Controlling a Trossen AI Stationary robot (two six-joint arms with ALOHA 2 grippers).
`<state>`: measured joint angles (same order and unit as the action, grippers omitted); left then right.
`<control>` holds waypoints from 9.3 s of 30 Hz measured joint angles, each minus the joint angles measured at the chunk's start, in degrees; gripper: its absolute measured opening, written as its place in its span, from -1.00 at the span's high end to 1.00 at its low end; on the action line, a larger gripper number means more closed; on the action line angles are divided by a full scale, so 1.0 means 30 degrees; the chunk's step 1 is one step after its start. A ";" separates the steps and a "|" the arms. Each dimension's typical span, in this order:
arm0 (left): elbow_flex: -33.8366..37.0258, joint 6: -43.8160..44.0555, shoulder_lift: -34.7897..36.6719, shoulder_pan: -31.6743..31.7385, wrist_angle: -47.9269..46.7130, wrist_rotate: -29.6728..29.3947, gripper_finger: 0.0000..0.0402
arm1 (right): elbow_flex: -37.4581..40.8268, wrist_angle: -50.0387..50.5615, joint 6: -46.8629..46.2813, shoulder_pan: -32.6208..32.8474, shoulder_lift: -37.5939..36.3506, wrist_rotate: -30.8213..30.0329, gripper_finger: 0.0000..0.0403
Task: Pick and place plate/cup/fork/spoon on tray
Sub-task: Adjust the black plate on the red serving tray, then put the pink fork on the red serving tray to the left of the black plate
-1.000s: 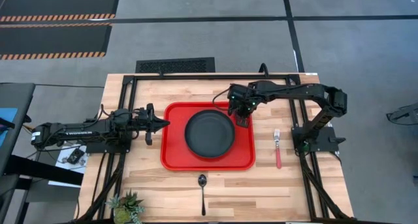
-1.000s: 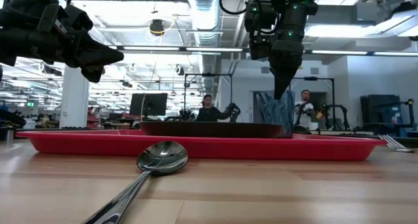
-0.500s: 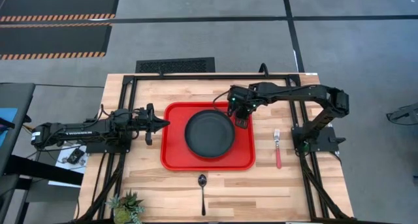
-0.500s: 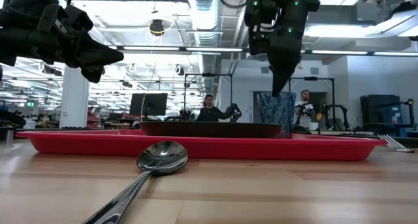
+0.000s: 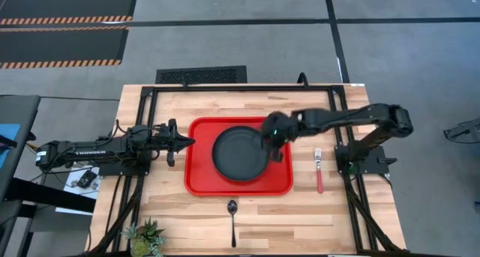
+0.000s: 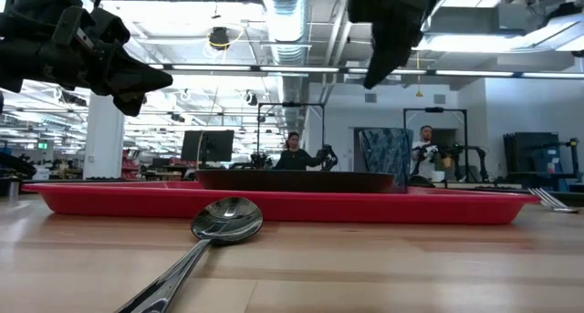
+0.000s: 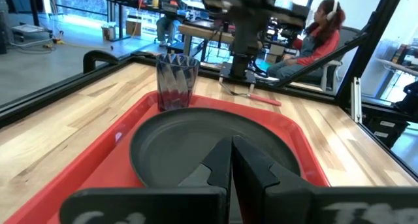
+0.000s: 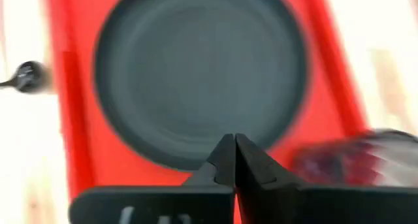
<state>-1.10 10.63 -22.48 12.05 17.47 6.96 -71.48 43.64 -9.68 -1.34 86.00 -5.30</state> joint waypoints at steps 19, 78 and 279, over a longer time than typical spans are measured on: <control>0.0000 0.0030 -0.0001 -0.0007 -0.0044 0.0029 1.00 | 0.0015 -0.0923 -0.2636 0.2440 0.6160 0.0637 0.96; 0.0000 -0.0101 0.0000 -0.0007 -0.0111 0.0137 1.00 | 0.2507 0.1449 -0.8589 0.7097 -0.0183 -0.3155 0.97; -0.6135 -0.0335 -1.4769 -0.8888 0.6114 -1.4235 0.92 | -0.6044 -1.4831 -0.0661 0.4170 0.5535 -1.4374 -0.23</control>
<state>-19.51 9.63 -66.79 -14.61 35.82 -35.74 -89.61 -0.85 -11.66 11.17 102.61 -48.42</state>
